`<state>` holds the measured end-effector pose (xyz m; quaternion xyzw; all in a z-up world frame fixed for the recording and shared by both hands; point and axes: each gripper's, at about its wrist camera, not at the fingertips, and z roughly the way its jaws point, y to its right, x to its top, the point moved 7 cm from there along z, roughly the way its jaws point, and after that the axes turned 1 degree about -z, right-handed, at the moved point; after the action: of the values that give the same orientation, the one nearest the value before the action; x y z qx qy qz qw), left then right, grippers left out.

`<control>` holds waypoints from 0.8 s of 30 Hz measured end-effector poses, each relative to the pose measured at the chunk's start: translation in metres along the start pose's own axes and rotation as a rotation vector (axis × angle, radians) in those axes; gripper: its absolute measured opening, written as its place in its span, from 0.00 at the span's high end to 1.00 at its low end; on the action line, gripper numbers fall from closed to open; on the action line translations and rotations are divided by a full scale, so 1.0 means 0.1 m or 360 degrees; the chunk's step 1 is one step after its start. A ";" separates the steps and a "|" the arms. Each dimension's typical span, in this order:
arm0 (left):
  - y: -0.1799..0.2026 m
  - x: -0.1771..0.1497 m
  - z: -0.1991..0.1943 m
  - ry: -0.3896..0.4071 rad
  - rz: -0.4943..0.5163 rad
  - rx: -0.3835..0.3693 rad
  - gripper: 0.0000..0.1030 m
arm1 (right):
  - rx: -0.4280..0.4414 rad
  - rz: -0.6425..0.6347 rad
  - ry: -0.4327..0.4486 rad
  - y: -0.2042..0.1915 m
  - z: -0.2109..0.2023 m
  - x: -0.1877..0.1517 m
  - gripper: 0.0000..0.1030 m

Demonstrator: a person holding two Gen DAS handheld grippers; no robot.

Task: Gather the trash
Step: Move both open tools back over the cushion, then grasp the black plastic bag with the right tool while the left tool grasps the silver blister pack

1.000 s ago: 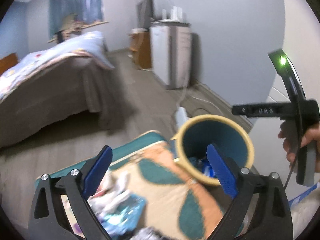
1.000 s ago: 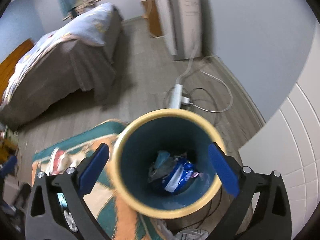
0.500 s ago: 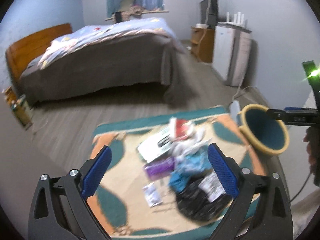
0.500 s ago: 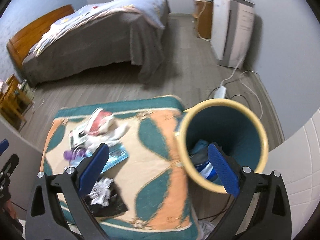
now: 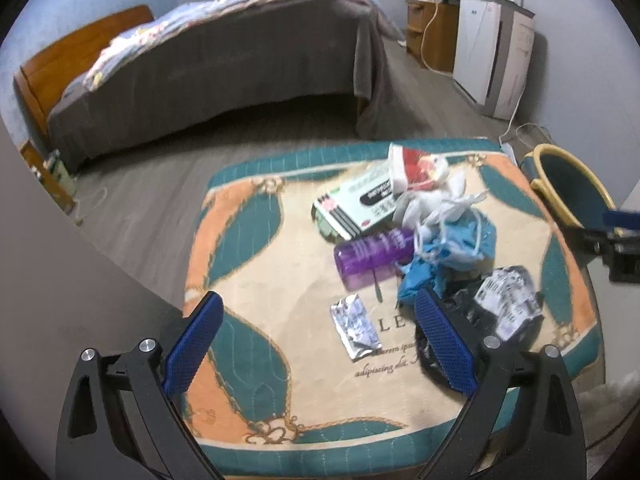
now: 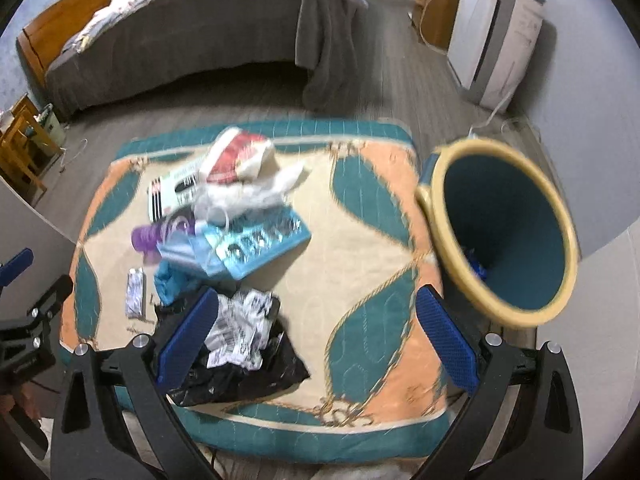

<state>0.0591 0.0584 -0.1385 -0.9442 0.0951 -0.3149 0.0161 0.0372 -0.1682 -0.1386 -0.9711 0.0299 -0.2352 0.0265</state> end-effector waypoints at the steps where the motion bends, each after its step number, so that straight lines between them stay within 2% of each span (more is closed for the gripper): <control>1: -0.02 -0.02 0.04 -0.0011 -0.0003 0.0005 0.07 | 0.0010 0.0019 -0.0024 -0.01 0.04 -0.05 0.06; 4: -0.10 -0.07 0.16 -0.0056 -0.0017 0.0029 0.07 | 0.0030 0.0044 -0.0089 -0.06 0.18 -0.16 0.06; 9: -0.13 -0.18 0.37 -0.0144 0.0024 0.0061 0.07 | -0.0012 -0.0011 -0.0154 -0.12 0.36 -0.26 0.06; 15: 0.00 -0.32 0.61 -0.0278 0.0112 0.0053 0.07 | 0.0016 -0.0004 -0.0235 -0.16 0.52 -0.34 0.06; 18: 0.10 -0.36 0.69 -0.0326 0.0138 0.0000 0.07 | 0.0050 0.0002 -0.0288 -0.18 0.60 -0.41 0.06; 19: 0.11 -0.37 0.70 -0.0337 0.0144 -0.0007 0.07 | 0.0065 0.0009 -0.0307 -0.18 0.62 -0.43 0.10; 22: 0.19 -0.40 0.77 -0.0370 0.0170 -0.0036 0.11 | 0.0121 0.0022 -0.0365 -0.19 0.67 -0.48 0.31; 23: 0.22 -0.41 0.78 -0.0379 0.0175 -0.0048 0.16 | 0.0146 0.0029 -0.0386 -0.19 0.68 -0.50 0.41; 24: 0.25 -0.42 0.81 -0.0394 0.0180 -0.0070 0.19 | 0.0172 0.0033 -0.0404 -0.21 0.70 -0.51 0.47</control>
<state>0.0703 0.0397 -0.2300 -0.9692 0.1521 -0.1923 0.0249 0.0246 -0.1414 -0.2222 -0.9899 0.0236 -0.1114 0.0848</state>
